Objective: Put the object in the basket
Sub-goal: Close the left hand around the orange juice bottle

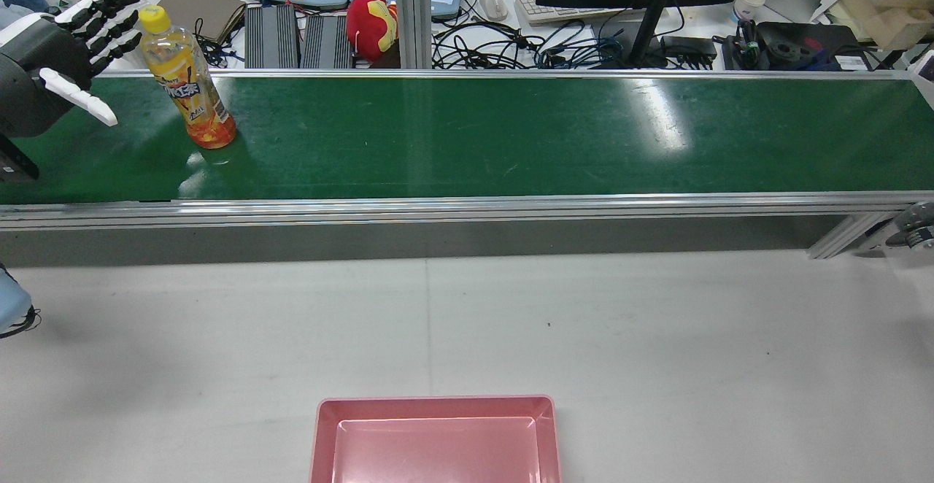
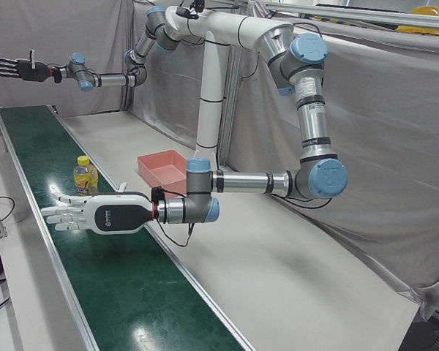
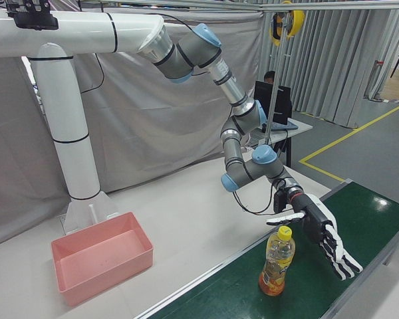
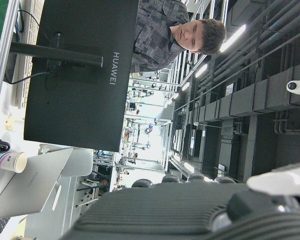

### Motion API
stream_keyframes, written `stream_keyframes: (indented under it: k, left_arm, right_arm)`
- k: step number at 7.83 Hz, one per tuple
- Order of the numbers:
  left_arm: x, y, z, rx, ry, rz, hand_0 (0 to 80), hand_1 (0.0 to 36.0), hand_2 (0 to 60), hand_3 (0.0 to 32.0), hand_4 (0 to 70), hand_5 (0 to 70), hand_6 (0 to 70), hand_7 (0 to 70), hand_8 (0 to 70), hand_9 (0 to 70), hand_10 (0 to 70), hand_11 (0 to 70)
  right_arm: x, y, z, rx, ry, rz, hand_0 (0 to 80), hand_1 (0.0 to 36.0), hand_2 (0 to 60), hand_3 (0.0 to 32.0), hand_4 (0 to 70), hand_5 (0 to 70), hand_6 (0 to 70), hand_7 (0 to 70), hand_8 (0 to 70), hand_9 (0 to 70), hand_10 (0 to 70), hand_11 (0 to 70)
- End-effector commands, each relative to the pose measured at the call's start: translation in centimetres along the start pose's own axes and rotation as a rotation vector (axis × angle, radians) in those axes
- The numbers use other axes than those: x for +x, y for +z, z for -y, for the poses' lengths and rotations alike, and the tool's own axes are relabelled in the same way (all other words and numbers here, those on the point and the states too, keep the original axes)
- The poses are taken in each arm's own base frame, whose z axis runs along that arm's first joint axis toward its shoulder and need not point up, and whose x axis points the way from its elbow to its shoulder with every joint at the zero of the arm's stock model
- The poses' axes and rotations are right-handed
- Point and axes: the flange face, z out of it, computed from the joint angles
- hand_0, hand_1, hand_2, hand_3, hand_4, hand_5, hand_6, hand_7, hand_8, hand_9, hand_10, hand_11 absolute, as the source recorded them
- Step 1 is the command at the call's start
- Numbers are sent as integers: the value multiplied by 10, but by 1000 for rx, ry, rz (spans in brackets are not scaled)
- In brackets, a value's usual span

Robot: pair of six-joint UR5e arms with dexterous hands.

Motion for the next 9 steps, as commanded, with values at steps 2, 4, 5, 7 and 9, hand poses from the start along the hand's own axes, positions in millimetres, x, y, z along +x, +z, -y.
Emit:
stream_keyframes:
  k: [2, 4, 5, 7, 9]
  left_arm:
    - [-22, 28, -2, -19, -8, 5, 800, 75, 0, 34, 66, 219, 0, 0, 37, 42, 25, 62]
    - [-38, 28, -8, -28, -17, 29, 800, 71, 0, 34, 71, 218, 0, 0, 41, 47, 26, 63]
    - [-41, 28, -10, -31, -22, 36, 800, 77, 0, 26, 79, 226, 0, 0, 50, 60, 29, 68]
    - [-51, 33, -23, -55, -41, 49, 800, 131, 0, 20, 91, 239, 0, 0, 50, 58, 23, 61]
    - [-76, 48, -47, -101, -81, 66, 788, 171, 0, 4, 103, 258, 0, 0, 56, 66, 37, 81]
  right_arm:
    - [0, 0, 0, 0, 0, 0, 0, 0, 0, 0, 0, 0, 0, 0, 0, 0, 0, 0]
    - [0, 0, 0, 0, 0, 1, 0, 0, 0, 0, 0, 0, 0, 0, 0, 0, 0, 0]
    - [0, 0, 0, 0, 0, 1, 0, 0, 0, 0, 0, 0, 0, 0, 0, 0, 0, 0]
    - [0, 0, 0, 0, 0, 0, 0, 0, 0, 0, 0, 0, 0, 0, 0, 0, 0, 0]
    - [0, 0, 0, 0, 0, 0, 0, 0, 0, 0, 0, 0, 0, 0, 0, 0, 0, 0]
